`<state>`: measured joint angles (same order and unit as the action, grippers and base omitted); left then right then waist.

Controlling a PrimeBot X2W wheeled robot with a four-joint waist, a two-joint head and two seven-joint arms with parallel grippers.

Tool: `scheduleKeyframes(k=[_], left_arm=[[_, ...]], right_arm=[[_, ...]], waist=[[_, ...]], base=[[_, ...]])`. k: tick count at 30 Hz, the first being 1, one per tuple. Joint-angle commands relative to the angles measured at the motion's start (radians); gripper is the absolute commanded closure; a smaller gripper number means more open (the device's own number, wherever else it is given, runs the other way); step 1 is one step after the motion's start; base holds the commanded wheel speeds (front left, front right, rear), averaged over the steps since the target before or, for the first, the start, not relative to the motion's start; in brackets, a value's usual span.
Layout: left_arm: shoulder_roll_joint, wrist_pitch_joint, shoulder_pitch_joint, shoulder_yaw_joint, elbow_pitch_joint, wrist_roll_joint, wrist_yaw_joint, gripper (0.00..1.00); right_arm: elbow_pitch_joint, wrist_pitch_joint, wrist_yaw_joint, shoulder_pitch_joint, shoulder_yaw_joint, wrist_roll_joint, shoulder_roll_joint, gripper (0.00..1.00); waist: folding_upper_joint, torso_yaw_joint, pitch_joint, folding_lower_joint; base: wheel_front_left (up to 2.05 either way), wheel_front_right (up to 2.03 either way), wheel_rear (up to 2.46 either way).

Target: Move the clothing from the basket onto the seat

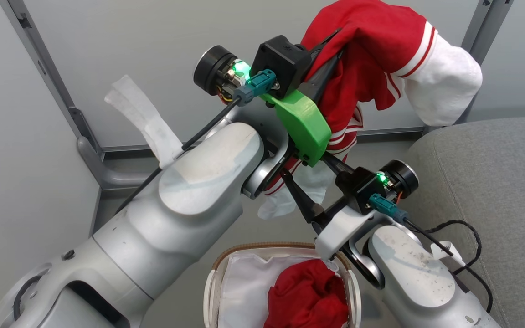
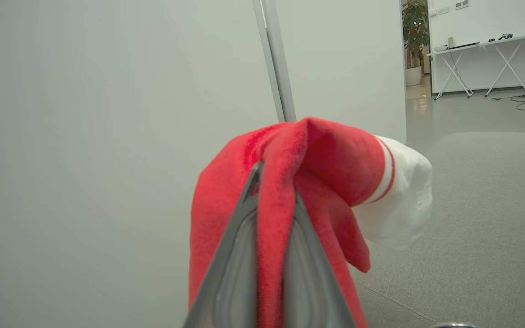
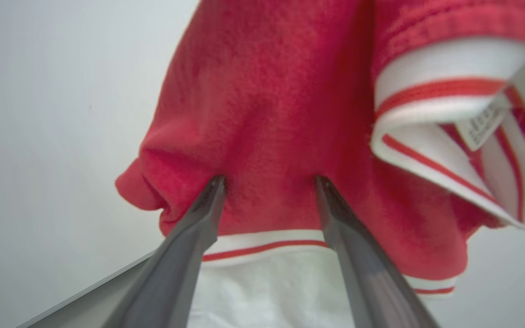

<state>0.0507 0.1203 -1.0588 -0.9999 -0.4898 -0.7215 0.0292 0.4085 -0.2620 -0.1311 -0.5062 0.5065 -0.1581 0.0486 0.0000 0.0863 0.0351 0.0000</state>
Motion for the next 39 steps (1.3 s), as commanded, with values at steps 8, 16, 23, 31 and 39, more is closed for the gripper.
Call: scheduleKeyframes(k=[8, 16, 23, 31, 39], left_arm=[[0.0, 0.014, -0.027, -0.017, -0.018, -0.044, 0.018, 1.0], [0.024, 0.036, -0.016, 0.003, -0.079, -0.057, 0.022, 1.0], [0.06, 0.057, 0.019, 0.024, -0.123, -0.078, 0.019, 1.0], [0.083, 0.088, 0.089, 0.048, -0.149, -0.122, 0.0, 0.92], [0.093, 0.134, 0.203, 0.083, -0.159, -0.145, 0.0, 0.0]], right_arm=[[0.024, -0.005, 0.001, -0.035, -0.018, -0.011, 0.004, 1.0], [0.009, -0.005, 0.001, -0.006, -0.032, 0.004, 0.004, 1.0], [-0.022, -0.005, 0.001, 0.006, -0.061, 0.01, 0.004, 1.0], [-0.044, -0.005, 0.001, 0.014, -0.117, 0.034, 0.004, 1.0], [-0.067, -0.005, 0.001, 0.025, -0.156, 0.049, 0.003, 1.0]], waist=[[0.0, -0.001, -0.006, 0.0], [0.0, -0.013, -0.017, 0.0], [0.0, -0.028, -0.024, 0.0], [0.0, -0.035, -0.024, 0.0], [0.0, -0.044, -0.019, 0.0]], base=[[0.0, 0.0, 0.0], [0.0, 0.0, 0.0], [0.0, 0.0, 0.0], [0.0, 0.0, 0.0], [0.0, 0.0, 0.0]])
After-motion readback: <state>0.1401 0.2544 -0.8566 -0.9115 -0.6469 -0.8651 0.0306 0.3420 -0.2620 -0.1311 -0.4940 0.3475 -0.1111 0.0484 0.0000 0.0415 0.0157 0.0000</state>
